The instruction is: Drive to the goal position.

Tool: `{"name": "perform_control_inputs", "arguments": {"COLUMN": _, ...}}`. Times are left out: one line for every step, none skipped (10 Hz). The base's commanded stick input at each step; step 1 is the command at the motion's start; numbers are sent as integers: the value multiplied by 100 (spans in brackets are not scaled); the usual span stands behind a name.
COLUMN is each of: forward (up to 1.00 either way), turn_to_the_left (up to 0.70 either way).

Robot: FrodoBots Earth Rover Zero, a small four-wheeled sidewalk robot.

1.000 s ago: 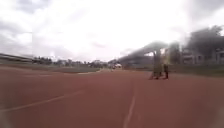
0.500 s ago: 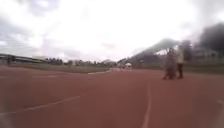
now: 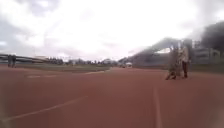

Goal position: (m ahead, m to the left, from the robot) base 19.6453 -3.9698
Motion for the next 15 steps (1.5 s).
{"name": "perform_control_inputs", "arguments": {"forward": 70, "turn_to_the_left": 0}}
{"name": "perform_control_inputs", "arguments": {"forward": 70, "turn_to_the_left": 0}}
{"name": "perform_control_inputs", "arguments": {"forward": 70, "turn_to_the_left": 0}}
{"name": "perform_control_inputs", "arguments": {"forward": 70, "turn_to_the_left": 0}}
{"name": "perform_control_inputs", "arguments": {"forward": 70, "turn_to_the_left": 0}}
{"name": "perform_control_inputs", "arguments": {"forward": 70, "turn_to_the_left": 0}}
{"name": "perform_control_inputs", "arguments": {"forward": 70, "turn_to_the_left": 0}}
{"name": "perform_control_inputs", "arguments": {"forward": 70, "turn_to_the_left": 0}}
{"name": "perform_control_inputs", "arguments": {"forward": 70, "turn_to_the_left": 0}}
{"name": "perform_control_inputs", "arguments": {"forward": 70, "turn_to_the_left": 0}}
{"name": "perform_control_inputs", "arguments": {"forward": 70, "turn_to_the_left": 0}}
{"name": "perform_control_inputs", "arguments": {"forward": 70, "turn_to_the_left": 0}}
{"name": "perform_control_inputs", "arguments": {"forward": 70, "turn_to_the_left": 0}}
{"name": "perform_control_inputs", "arguments": {"forward": 70, "turn_to_the_left": -25}}
{"name": "perform_control_inputs", "arguments": {"forward": 70, "turn_to_the_left": -12}}
